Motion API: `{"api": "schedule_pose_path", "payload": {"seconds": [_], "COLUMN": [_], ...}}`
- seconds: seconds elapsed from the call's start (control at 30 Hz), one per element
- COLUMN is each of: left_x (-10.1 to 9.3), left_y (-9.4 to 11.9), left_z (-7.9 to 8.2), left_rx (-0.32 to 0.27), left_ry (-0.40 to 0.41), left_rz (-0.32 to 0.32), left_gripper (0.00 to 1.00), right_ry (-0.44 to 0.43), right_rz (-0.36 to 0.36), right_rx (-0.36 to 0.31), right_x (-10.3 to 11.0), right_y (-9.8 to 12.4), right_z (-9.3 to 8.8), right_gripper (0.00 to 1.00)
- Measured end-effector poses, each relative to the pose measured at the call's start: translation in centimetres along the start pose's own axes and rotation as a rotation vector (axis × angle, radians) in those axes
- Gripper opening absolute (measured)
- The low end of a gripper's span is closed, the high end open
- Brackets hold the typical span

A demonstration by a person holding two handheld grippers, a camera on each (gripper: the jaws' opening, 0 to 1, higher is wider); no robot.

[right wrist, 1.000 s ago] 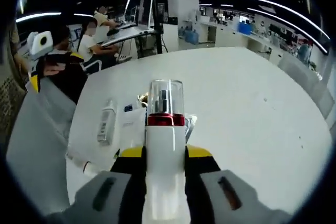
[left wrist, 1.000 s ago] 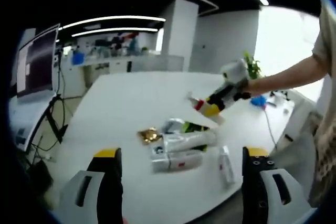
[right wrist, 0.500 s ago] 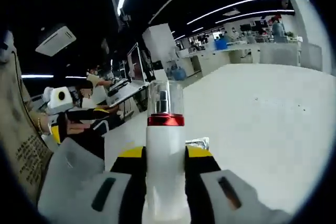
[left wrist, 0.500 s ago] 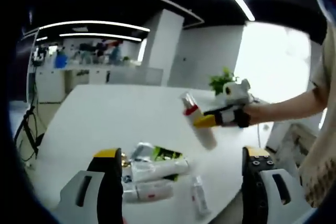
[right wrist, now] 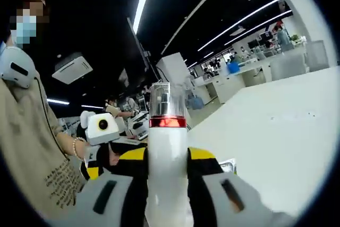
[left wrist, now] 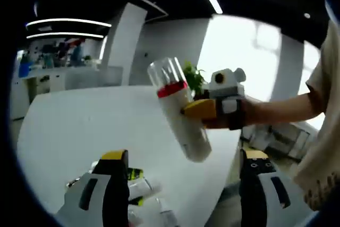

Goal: Arrange the skincare products in the storage area until every visible bottle or jar stands upright without overlapping.

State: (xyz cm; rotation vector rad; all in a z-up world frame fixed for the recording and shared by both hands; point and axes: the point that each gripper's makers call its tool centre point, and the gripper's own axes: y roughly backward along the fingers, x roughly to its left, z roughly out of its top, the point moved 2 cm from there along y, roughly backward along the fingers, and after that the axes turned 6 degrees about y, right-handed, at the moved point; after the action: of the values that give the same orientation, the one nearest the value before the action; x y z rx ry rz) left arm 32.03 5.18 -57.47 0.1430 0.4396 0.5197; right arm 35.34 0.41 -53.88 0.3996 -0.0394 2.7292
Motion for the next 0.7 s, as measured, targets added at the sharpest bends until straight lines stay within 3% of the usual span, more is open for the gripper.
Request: {"api": "schedule_pose_path", "payload": {"seconds": [0.2, 0.33, 0.47, 0.6, 0.7], "left_x": [-2.4, -3.9, -4.9, -5.5, -6.2], "left_y": [-1.9, -2.7, -2.9, -3.0, -3.2], "left_z": [0.7, 0.4, 0.8, 1.1, 1.1], "left_rx": [0.007, 0.054, 0.062, 0.068, 0.081], "left_ry": [0.051, 0.07, 0.064, 0.046, 0.018], "left_rz": [-0.111, -0.194, -0.235, -0.264, -0.274], "left_gripper": [0.76, 0.67, 0.57, 0.36, 0.35], "right_ry": [0.016, 0.003, -0.009, -0.017, -0.017], "right_rz": [0.04, 0.064, 0.084, 0.095, 0.096], "right_rx": [-0.055, -0.101, -0.128, -0.145, -0.156], "right_x": [2.3, 3.2, 3.8, 4.4, 4.7], "right_y": [0.9, 1.5, 2.0, 2.5, 3.0], "right_z": [1.4, 1.8, 1.7, 1.5, 1.6], "right_gripper": [0.27, 0.27, 0.27, 0.27, 0.27]}}
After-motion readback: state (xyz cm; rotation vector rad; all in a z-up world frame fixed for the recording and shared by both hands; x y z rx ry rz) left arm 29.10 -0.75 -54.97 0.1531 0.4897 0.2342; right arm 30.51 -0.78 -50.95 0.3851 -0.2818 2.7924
